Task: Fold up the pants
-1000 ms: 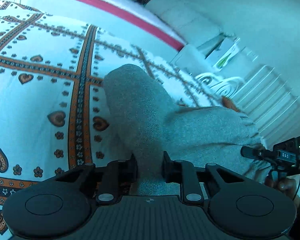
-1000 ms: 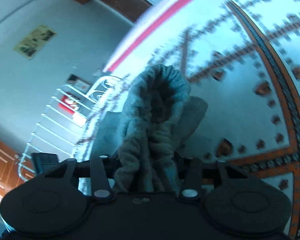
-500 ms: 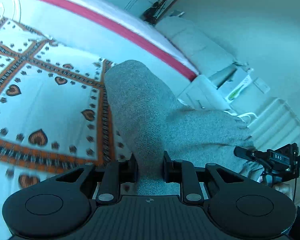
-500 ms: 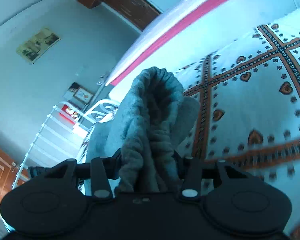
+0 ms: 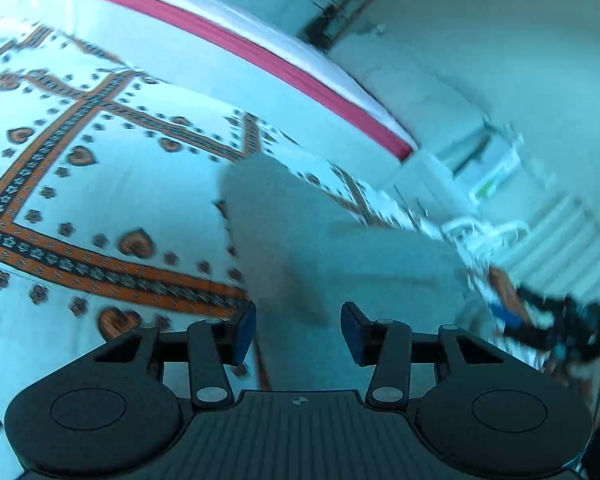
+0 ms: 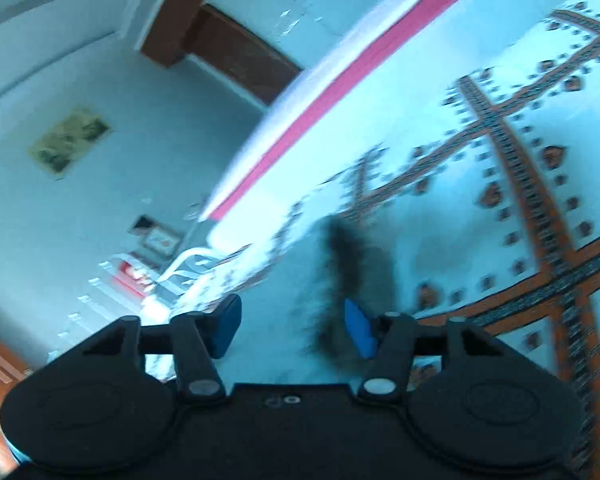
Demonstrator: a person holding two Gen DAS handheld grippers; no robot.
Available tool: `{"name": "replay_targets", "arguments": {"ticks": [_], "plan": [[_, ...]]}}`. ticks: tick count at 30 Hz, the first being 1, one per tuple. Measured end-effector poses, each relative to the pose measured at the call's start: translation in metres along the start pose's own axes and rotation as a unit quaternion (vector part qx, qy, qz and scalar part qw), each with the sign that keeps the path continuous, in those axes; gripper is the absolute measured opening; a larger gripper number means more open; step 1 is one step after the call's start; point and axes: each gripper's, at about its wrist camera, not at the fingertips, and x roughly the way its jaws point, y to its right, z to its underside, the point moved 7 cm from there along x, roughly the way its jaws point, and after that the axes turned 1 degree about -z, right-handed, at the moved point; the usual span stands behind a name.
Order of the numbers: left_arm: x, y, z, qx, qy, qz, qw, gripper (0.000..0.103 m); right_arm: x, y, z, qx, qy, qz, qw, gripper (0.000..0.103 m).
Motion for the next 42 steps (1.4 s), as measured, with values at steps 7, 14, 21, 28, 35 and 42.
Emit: {"name": "replay_targets", "arguments": {"ticks": [7, 14, 21, 28, 35, 42], "plan": [[-0.008, -0.011, 0.021, -0.02, 0.002, -0.03, 0.9993, 0.054, 0.009, 0.03, 0.021, 0.059, -0.029, 0.073, 0.995, 0.039], [-0.081, 0.021, 0.044, 0.025, 0.043, -0.064, 0.9967, 0.082, -0.068, -0.028, 0.034, -0.061, 0.013, 0.086, 0.994, 0.059], [-0.152, 0.074, 0.092, 0.08, 0.078, -0.129, 0.9854, 0.103, -0.119, -0.07, 0.094, -0.167, 0.015, 0.152, 0.974, 0.086], [-0.185, 0.122, 0.147, 0.112, 0.112, -0.163, 0.974, 0.103, -0.14, -0.105, 0.143, -0.222, 0.027, 0.195, 0.955, 0.097], [-0.208, 0.153, 0.178, 0.129, 0.133, -0.163, 0.969, 0.103, -0.148, -0.128, 0.187, -0.264, 0.024, 0.205, 0.942, 0.097], [-0.192, 0.173, 0.192, 0.17, 0.119, -0.179, 0.9617, 0.103, -0.137, -0.128, 0.199, -0.3, 0.015, 0.228, 0.926, 0.097]]}}
